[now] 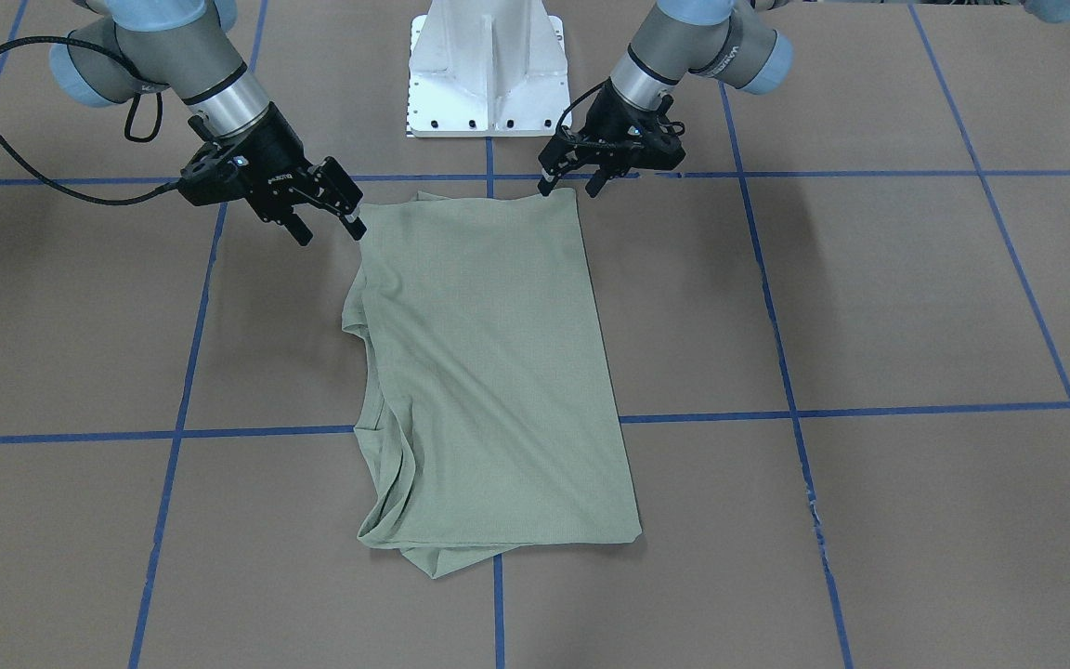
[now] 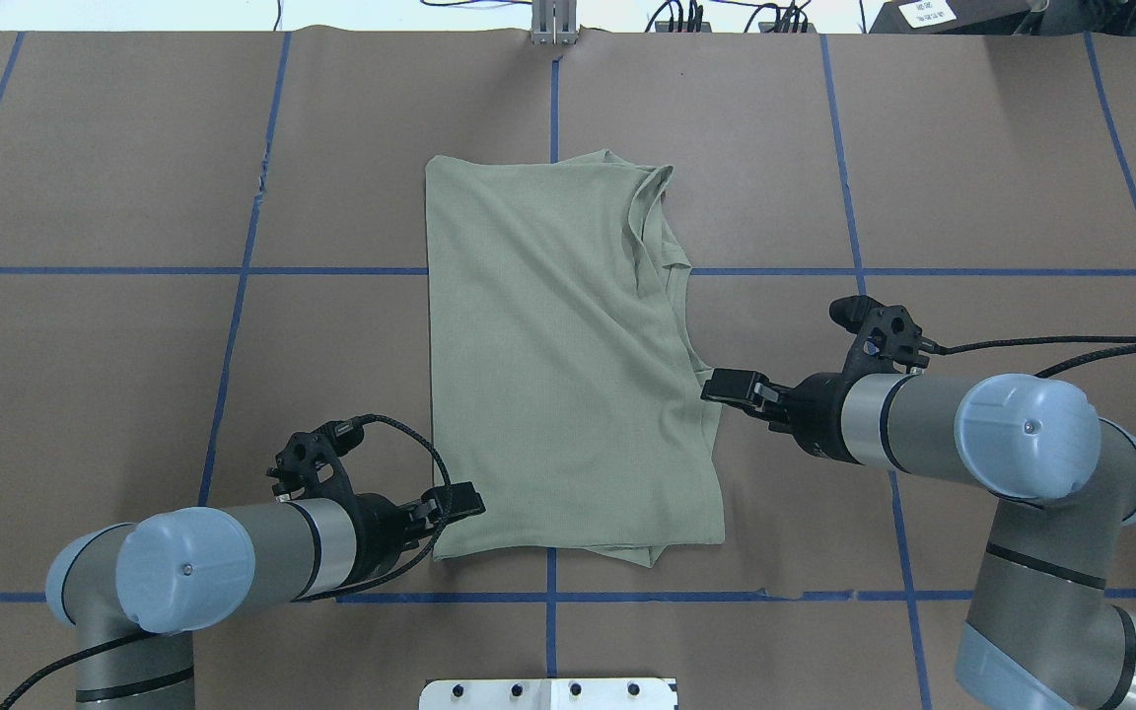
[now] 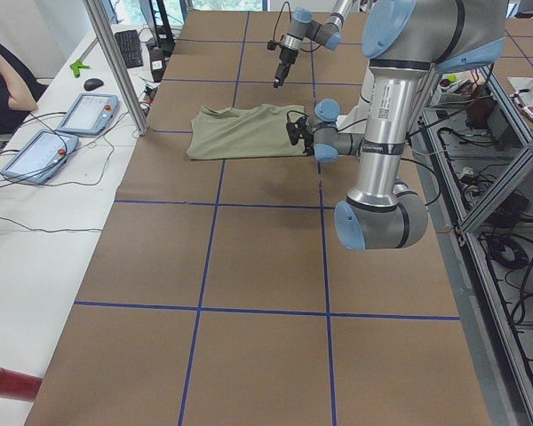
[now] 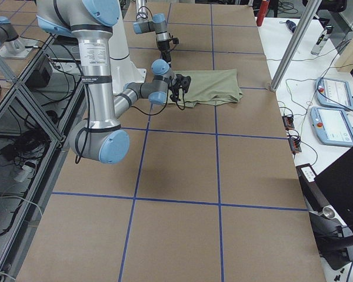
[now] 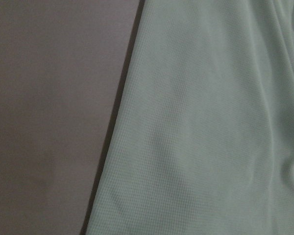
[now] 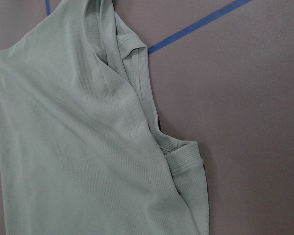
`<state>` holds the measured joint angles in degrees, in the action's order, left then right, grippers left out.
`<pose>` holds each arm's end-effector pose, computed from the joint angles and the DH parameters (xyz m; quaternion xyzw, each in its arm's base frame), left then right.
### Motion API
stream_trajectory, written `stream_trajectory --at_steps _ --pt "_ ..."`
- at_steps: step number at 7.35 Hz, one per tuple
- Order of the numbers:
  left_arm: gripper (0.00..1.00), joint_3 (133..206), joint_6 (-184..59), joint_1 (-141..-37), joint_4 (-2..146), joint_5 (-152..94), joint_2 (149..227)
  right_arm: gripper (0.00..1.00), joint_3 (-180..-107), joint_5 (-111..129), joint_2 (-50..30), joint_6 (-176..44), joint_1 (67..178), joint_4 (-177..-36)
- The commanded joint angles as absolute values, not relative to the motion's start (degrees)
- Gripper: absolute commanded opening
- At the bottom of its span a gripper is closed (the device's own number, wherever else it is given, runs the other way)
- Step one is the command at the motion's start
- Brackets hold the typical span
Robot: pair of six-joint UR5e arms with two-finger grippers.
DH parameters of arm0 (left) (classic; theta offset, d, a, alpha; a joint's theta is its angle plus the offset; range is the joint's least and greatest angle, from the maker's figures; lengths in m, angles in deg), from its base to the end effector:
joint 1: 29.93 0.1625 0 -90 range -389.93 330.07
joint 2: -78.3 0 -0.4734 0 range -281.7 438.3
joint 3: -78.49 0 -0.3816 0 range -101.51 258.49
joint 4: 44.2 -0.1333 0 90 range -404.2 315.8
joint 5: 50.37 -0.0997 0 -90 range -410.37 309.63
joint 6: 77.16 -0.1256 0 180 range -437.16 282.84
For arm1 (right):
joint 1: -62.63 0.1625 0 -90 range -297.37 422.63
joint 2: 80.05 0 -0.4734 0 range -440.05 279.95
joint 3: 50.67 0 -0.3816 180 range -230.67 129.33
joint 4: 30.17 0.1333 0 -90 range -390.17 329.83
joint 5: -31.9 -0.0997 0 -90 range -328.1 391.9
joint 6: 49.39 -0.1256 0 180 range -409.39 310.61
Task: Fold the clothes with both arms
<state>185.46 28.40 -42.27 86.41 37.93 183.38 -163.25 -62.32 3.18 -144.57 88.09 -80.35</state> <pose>0.5531 -0.2613 0.3593 -0.0047 0.5925 -0.2027 0.7797 -0.4351 -0.3446 0.3969 0.0700 -0.5637 0.1972 0.7990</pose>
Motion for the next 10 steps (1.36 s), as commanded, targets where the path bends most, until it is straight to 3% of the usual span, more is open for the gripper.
stream_trajectory --at_steps 1,2,5,10 --pt "1.0 184.23 28.75 -41.27 86.41 37.35 183.68 1.0 -163.26 -61.97 3.18 -144.57 88.03 -80.35" --pt "1.0 183.87 28.75 -41.09 86.41 36.82 183.77 1.0 -163.17 -61.88 3.18 -144.57 87.95 -80.35" --pt "0.73 182.38 30.68 -40.3 86.41 34.53 185.25 1.0 -163.17 -61.79 3.18 -144.57 87.86 -80.35" --pt "0.72 182.54 29.89 -40.39 86.32 34.62 185.26 1.0 -163.25 -61.79 3.18 -144.57 87.86 -80.35"
